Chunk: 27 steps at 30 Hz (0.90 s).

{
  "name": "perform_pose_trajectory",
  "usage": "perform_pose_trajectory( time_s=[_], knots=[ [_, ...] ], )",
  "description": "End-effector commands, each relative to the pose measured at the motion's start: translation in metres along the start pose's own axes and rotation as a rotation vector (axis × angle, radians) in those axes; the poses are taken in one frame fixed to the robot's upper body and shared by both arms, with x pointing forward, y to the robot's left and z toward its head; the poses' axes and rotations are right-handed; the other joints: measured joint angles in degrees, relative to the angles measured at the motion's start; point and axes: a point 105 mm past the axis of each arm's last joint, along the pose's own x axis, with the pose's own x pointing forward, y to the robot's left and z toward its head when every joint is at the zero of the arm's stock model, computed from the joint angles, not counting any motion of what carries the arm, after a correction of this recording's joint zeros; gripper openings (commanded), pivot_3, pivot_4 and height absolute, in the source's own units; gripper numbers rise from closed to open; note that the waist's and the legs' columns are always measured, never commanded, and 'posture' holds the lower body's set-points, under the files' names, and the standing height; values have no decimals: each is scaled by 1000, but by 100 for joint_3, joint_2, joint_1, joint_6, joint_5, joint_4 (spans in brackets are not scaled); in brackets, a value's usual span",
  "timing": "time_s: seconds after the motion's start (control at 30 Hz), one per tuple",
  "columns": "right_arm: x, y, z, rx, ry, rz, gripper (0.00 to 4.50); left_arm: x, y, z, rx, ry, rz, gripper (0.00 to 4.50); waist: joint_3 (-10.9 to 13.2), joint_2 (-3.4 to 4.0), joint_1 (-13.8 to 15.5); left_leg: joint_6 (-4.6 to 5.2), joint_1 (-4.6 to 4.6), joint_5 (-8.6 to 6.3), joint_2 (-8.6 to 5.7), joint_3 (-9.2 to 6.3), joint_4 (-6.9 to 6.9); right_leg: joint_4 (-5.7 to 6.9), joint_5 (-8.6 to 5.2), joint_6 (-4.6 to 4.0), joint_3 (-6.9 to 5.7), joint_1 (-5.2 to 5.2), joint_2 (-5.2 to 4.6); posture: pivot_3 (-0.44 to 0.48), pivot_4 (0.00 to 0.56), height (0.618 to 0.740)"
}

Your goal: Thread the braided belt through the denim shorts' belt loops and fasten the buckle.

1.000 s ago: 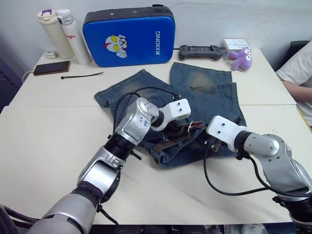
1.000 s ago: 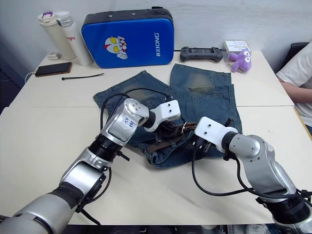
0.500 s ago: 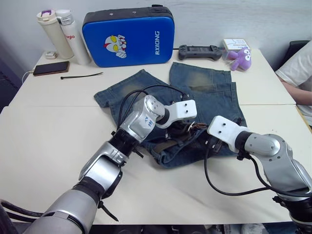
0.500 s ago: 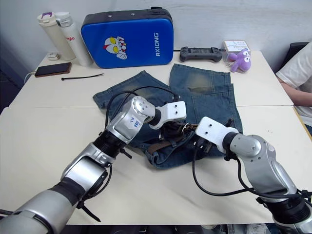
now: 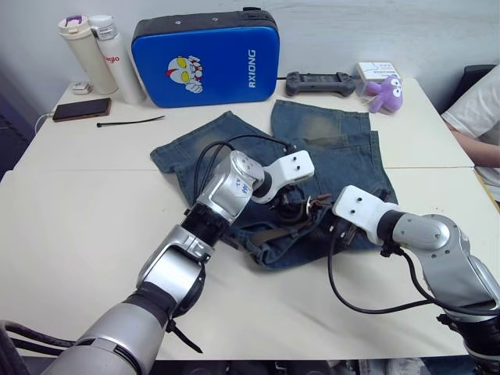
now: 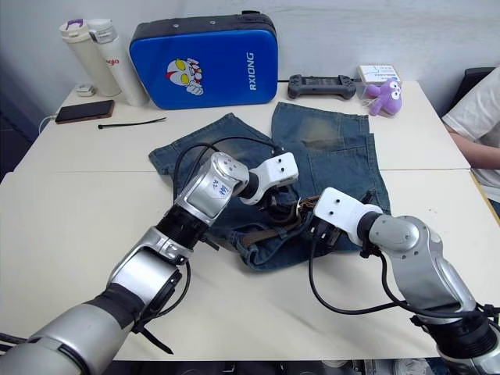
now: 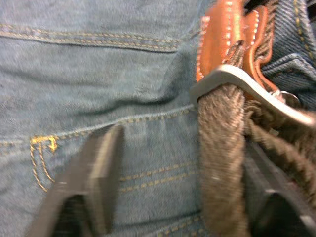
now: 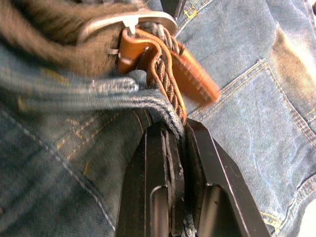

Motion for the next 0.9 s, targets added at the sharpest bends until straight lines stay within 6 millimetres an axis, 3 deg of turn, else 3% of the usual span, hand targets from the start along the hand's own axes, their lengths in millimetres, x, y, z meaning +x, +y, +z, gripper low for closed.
perform_pose_trajectory(
  time_s=[0.03,0.2,0.53,0.7,0.9],
  knots=[
    [1,18,22,-43,-96,77,0,-25,-28,65,88,-221,-146,4441,-1,1,-2,-1,0,0,0,-1,0,-1,0,0,-1,0,0,0,150,740],
    [1,15,13,-36,-54,57,0,-59,-22,72,2,-262,-181,4441,-1,2,-30,-5,1,0,2,-2,0,3,0,0,1,-1,4,0,150,740],
    [2,17,5,4,-14,61,0,-88,-9,71,-84,-299,-134,4441,-5,8,-132,-5,7,1,2,-1,-1,7,0,0,7,0,4,0,150,740],
    [-1,28,-3,32,9,89,0,-100,-8,54,-160,-286,-117,4441,-5,9,-140,-6,8,1,3,-2,-2,9,0,0,8,0,4,0,150,740],
    [-11,24,0,56,-57,77,0,-105,-39,21,-243,-211,-233,4441,-6,9,-140,-9,9,1,3,-5,-2,9,0,0,10,1,4,0,150,740]
  ],
)
